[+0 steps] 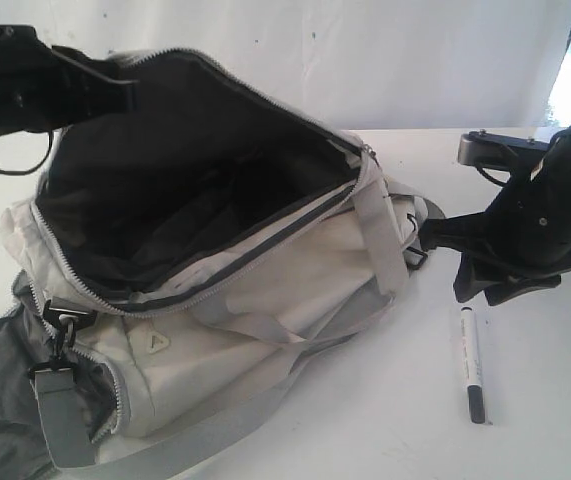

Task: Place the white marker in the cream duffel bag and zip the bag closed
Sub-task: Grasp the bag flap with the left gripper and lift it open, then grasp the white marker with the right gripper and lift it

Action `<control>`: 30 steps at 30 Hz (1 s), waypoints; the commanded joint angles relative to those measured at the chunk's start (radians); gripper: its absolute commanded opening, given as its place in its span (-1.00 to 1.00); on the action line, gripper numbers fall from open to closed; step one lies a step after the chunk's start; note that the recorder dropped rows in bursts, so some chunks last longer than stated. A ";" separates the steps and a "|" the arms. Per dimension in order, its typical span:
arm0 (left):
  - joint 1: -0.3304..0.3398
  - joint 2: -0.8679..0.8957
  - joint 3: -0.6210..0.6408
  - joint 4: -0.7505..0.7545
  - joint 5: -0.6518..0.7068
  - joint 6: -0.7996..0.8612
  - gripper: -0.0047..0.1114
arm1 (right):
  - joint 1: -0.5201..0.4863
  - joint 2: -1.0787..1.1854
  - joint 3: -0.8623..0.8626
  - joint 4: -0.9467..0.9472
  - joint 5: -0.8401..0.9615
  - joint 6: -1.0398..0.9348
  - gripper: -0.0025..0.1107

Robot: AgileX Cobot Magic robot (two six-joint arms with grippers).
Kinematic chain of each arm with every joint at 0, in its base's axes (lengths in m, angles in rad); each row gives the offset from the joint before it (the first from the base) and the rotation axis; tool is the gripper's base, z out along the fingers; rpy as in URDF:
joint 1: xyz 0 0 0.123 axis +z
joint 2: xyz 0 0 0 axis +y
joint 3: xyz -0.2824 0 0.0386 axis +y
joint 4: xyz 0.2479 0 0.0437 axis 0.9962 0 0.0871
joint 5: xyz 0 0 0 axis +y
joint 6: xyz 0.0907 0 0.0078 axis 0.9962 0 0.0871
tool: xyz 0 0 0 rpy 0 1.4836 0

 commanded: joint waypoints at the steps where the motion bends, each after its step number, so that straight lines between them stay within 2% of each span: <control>1: 0.006 -0.009 -0.054 -0.005 -0.050 -0.011 -0.92 | -0.006 -0.008 0.003 -0.007 0.003 0.003 -0.34; 6: 0.006 -0.008 -0.086 -0.005 -0.054 -0.002 -0.92 | -0.006 -0.004 0.003 -0.032 -0.009 0.003 -0.14; 25: 0.006 -0.008 -0.089 -0.005 -0.042 0.002 -0.92 | -0.006 0.147 0.052 -0.060 -0.095 0.049 -0.14; 30: 0.006 -0.008 -0.089 -0.005 -0.035 0.002 -0.92 | -0.006 0.169 0.064 -0.060 -0.160 0.066 -0.29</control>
